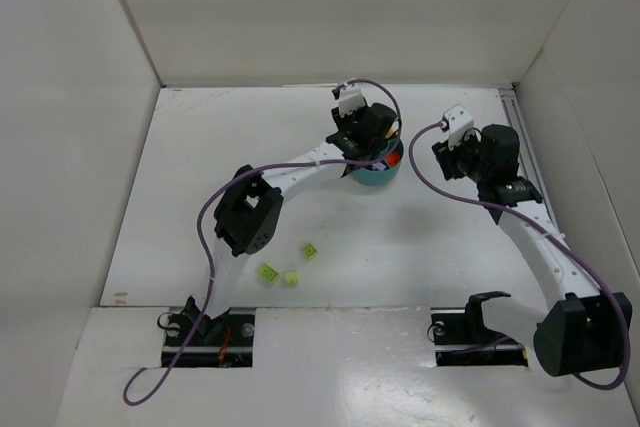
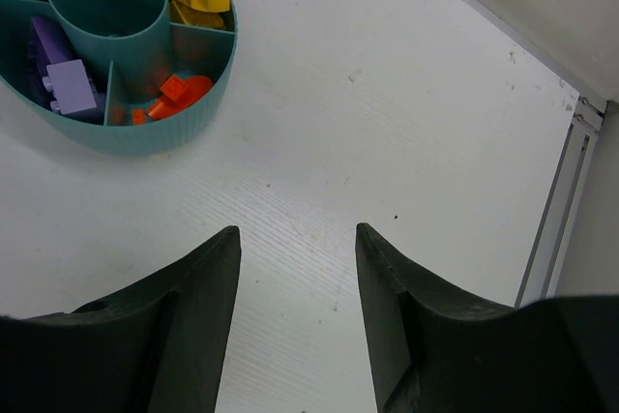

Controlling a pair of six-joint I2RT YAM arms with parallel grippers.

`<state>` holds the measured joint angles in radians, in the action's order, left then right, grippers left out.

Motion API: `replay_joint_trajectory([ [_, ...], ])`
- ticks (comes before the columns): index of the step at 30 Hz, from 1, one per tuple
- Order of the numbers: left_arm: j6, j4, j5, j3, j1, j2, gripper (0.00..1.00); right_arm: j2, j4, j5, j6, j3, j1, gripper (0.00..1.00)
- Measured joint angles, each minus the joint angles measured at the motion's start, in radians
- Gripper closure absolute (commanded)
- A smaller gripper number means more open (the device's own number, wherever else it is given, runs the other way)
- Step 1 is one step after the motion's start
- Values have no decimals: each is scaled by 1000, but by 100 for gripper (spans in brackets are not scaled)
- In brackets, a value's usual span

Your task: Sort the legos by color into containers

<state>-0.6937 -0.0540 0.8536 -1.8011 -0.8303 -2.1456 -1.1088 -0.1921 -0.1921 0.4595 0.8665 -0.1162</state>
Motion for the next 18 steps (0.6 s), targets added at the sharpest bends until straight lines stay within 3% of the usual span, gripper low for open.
replay_joint_trajectory([
  [7, -76, -39, 26, -15, -2, -40, 73, 0, 1, 0, 4, 0, 0, 44],
  [18, -136, -75, 47, -19, -6, -51, 63, -7, 2, 0, 7, 0, 0, 44],
])
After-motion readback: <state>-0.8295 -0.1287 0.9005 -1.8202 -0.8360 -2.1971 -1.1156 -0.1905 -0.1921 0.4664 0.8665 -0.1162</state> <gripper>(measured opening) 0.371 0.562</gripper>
